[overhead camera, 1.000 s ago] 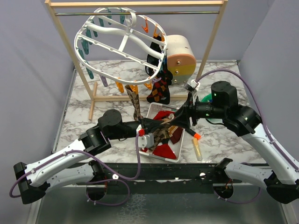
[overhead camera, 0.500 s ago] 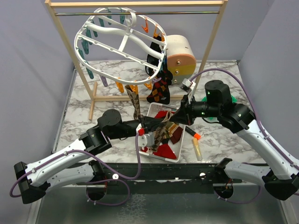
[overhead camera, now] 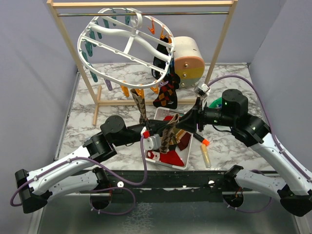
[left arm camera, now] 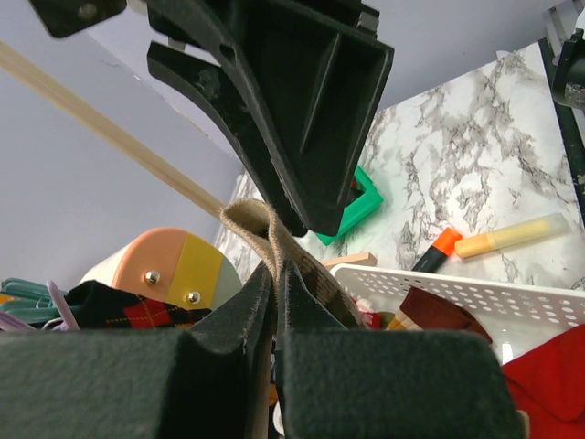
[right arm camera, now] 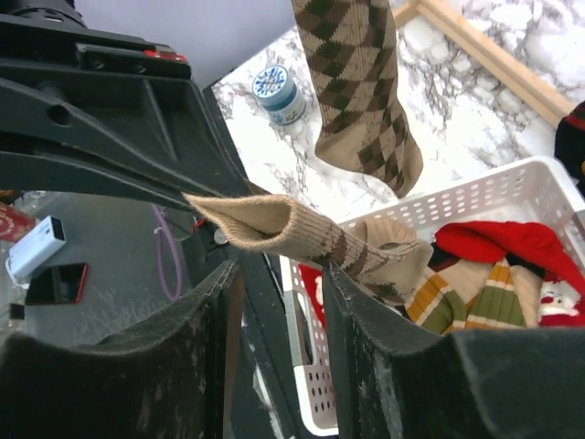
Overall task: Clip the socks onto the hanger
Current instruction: Pick up the sock from the bin.
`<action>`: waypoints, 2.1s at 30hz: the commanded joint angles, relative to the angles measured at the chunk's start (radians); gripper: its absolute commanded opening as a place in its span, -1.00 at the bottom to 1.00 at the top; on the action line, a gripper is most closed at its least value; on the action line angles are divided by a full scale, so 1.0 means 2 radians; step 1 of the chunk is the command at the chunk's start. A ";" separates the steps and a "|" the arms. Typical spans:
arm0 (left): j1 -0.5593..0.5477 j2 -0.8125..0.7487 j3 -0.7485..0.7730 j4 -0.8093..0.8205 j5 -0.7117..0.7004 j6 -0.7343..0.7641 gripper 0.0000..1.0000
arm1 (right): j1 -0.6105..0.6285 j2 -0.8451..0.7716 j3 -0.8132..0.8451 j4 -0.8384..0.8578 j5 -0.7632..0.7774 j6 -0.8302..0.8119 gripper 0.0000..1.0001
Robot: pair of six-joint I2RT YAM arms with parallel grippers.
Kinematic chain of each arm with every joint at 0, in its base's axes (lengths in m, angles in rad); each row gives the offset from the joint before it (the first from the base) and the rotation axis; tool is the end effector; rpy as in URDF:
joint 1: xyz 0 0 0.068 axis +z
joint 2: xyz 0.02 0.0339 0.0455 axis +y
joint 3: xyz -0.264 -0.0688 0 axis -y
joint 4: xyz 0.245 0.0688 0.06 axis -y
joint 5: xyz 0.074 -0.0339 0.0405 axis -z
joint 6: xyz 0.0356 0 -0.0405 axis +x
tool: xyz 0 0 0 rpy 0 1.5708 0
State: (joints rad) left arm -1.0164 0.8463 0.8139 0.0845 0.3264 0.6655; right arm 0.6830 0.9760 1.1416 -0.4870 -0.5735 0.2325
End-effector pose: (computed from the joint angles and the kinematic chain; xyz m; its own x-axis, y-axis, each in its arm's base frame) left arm 0.0953 -0.1756 0.3688 0.6229 0.1050 -0.7752 0.7491 0.2054 0.6297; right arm 0.1448 0.1427 0.3989 -0.4526 -0.1187 -0.8838 -0.8480 0.3638 0.3854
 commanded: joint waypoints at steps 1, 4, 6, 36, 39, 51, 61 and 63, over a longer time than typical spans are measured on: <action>-0.001 -0.010 -0.003 0.003 -0.010 -0.004 -0.96 | -0.001 -0.014 0.025 -0.014 0.018 -0.024 0.01; -0.001 -0.010 -0.005 0.003 -0.007 -0.003 -0.96 | -0.001 -0.012 0.044 -0.031 0.029 -0.035 0.14; -0.001 -0.009 -0.005 0.003 -0.003 -0.003 -0.96 | 0.000 -0.008 0.056 -0.038 0.043 -0.038 0.19; -0.001 0.003 0.015 -0.005 0.011 0.013 -0.97 | -0.001 0.071 0.111 -0.091 0.027 -0.013 0.21; -0.001 0.007 0.017 0.000 0.010 0.016 -0.97 | -0.001 0.080 0.118 -0.106 0.029 -0.017 0.17; -0.001 0.018 0.017 0.020 0.001 0.010 -0.97 | -0.001 0.097 0.107 -0.110 0.019 -0.011 -0.63; -0.001 0.014 0.012 0.029 -0.018 -0.017 -0.28 | 0.000 0.045 0.056 0.004 0.016 0.051 -0.99; -0.001 0.008 0.008 0.030 -0.031 -0.030 0.04 | 0.000 0.031 0.045 0.029 0.031 0.067 -0.99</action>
State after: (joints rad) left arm -1.0168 0.8867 0.8207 0.1104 0.3191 0.6628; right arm 0.6830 1.1011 1.2705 -0.5770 -0.5308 0.2844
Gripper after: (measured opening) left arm 0.386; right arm 0.021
